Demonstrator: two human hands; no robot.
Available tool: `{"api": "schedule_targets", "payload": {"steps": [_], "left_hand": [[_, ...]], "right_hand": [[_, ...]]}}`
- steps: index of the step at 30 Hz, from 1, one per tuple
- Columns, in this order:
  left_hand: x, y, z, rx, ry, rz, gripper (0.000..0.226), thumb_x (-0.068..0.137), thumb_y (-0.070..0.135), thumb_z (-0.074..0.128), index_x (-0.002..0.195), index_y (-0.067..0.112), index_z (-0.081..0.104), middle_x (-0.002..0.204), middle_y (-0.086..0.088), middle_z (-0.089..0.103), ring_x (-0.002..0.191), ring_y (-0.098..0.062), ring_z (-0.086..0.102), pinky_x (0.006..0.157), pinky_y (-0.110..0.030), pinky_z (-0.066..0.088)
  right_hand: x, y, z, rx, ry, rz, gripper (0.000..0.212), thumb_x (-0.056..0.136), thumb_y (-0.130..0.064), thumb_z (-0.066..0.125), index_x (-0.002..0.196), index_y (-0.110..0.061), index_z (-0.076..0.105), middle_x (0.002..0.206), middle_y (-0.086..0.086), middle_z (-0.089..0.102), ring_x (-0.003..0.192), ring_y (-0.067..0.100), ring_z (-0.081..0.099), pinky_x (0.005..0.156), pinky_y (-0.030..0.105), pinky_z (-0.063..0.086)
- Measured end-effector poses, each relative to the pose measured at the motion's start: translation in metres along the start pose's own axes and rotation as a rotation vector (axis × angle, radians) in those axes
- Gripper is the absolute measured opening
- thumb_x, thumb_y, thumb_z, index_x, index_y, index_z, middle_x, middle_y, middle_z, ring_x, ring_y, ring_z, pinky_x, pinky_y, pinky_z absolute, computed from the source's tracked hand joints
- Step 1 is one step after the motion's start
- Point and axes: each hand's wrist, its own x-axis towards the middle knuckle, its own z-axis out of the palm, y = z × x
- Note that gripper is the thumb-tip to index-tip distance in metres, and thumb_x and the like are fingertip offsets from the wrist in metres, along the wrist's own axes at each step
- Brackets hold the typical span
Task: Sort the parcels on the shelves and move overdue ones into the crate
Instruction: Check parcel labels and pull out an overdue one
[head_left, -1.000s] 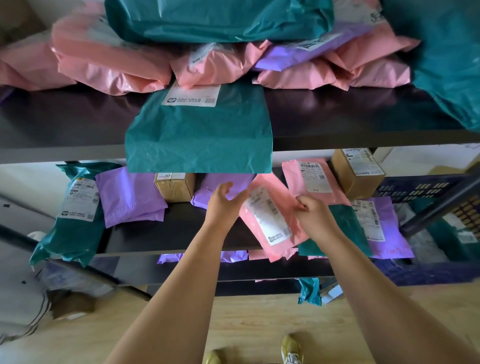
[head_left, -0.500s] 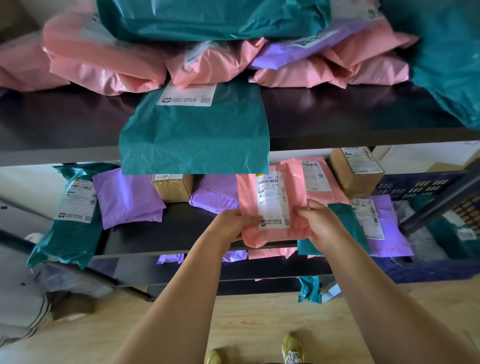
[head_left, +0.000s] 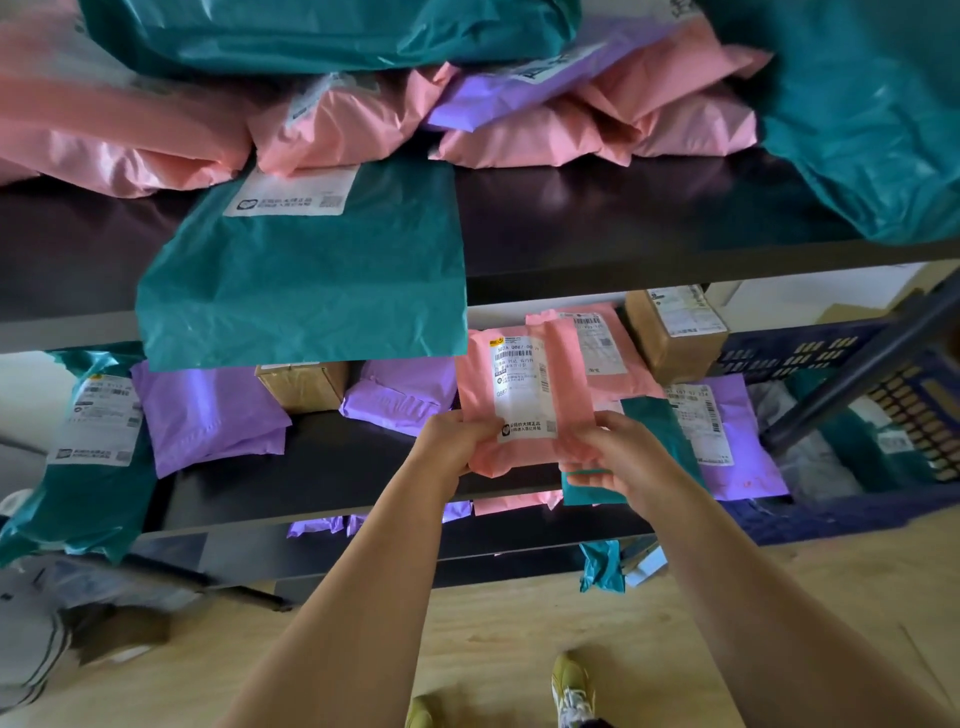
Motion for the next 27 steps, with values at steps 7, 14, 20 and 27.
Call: {"api": "schedule_targets", "payload": {"steps": [7, 14, 20, 27], "left_hand": [[0.016, 0.020, 0.048, 0.045, 0.075, 0.029, 0.026, 0.089, 0.013, 0.070, 0.113, 0.003, 0.064, 0.096, -0.010, 0.072, 0.073, -0.019, 0.068, 0.056, -0.028, 0.058], [0.036, 0.041, 0.087, 0.132, -0.005, 0.069, 0.022, 0.091, 0.005, 0.062, 0.113, 0.008, 0.064, 0.107, -0.008, 0.070, 0.089, -0.020, 0.070, 0.077, -0.035, 0.062], [0.052, 0.048, 0.105, 0.052, 0.092, 0.076, 0.009, 0.093, 0.015, 0.062, 0.101, 0.013, 0.065, 0.101, -0.008, 0.072, 0.090, -0.023, 0.071, 0.081, -0.037, 0.061], [0.046, 0.050, 0.106, 0.017, 0.027, 0.044, 0.010, 0.094, 0.018, 0.058, 0.096, 0.012, 0.066, 0.103, -0.008, 0.064, 0.099, -0.027, 0.063, 0.091, -0.038, 0.056]], "right_hand": [[0.018, -0.009, -0.031, 0.034, 0.113, -0.073, 0.042, 0.085, 0.003, 0.068, 0.124, -0.003, 0.056, 0.100, 0.012, 0.070, 0.078, 0.027, 0.072, 0.076, 0.037, 0.061], [0.050, -0.026, -0.058, -0.023, 0.228, -0.113, 0.036, 0.081, -0.005, 0.076, 0.113, -0.005, 0.061, 0.096, 0.013, 0.071, 0.079, 0.028, 0.073, 0.080, 0.042, 0.061], [0.073, -0.036, -0.068, 0.270, 0.175, -0.032, 0.017, 0.086, 0.012, 0.061, 0.093, -0.003, 0.057, 0.097, 0.014, 0.066, 0.087, 0.028, 0.070, 0.089, 0.041, 0.058], [0.089, -0.031, -0.076, 0.399, 0.133, -0.023, 0.010, 0.091, 0.007, 0.053, 0.091, -0.004, 0.056, 0.104, 0.013, 0.061, 0.088, 0.018, 0.066, 0.076, 0.026, 0.058]]}}
